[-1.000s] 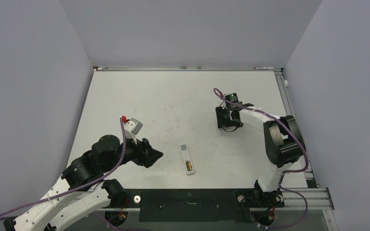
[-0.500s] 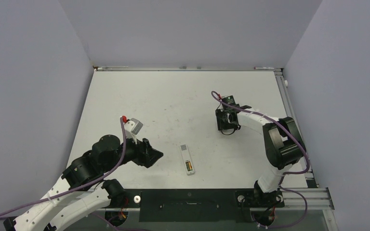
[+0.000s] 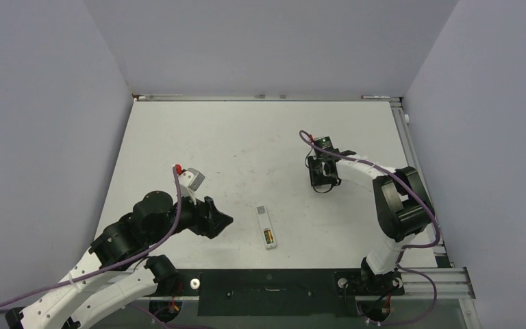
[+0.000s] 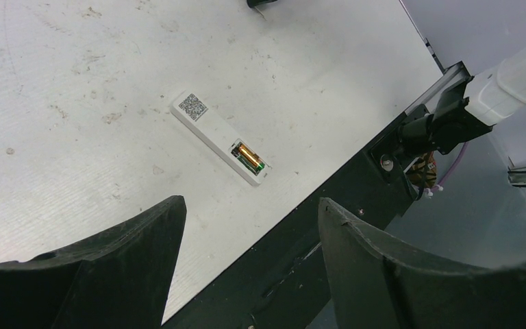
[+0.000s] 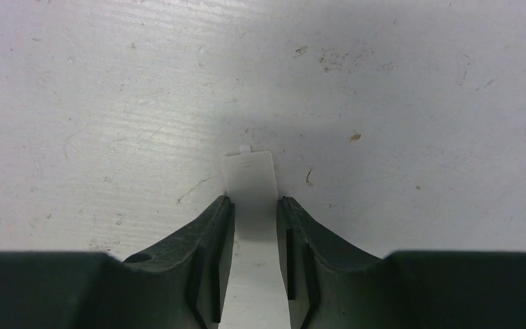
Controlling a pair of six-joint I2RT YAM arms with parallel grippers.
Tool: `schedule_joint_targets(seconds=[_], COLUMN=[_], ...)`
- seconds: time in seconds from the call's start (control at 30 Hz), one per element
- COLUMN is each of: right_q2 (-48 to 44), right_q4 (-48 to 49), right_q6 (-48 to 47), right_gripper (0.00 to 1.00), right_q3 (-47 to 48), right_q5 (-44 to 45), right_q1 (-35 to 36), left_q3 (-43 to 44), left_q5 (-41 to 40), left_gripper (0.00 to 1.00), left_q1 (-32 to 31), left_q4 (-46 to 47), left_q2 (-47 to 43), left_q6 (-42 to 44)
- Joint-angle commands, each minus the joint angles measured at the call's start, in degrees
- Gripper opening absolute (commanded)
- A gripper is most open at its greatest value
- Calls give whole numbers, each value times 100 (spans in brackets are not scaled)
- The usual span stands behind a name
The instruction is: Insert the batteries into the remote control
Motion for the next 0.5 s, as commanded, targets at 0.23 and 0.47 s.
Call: schedule_joint_targets(seconds=[0.23,0.47], right_q2=[-72,-186], right_q4=[-373,-384], right_q6=[99,208], right_gripper=[15,9], right_q3=[-32,-48], right_q5=[86,86], right_q1=[159,225], left_q3=[32,32], left_q5=[-57,-63], left_gripper=[68,68], left_q1=[-30,-31], left_q4=[68,65], left_q2=[68,60], left_q6=[5,5])
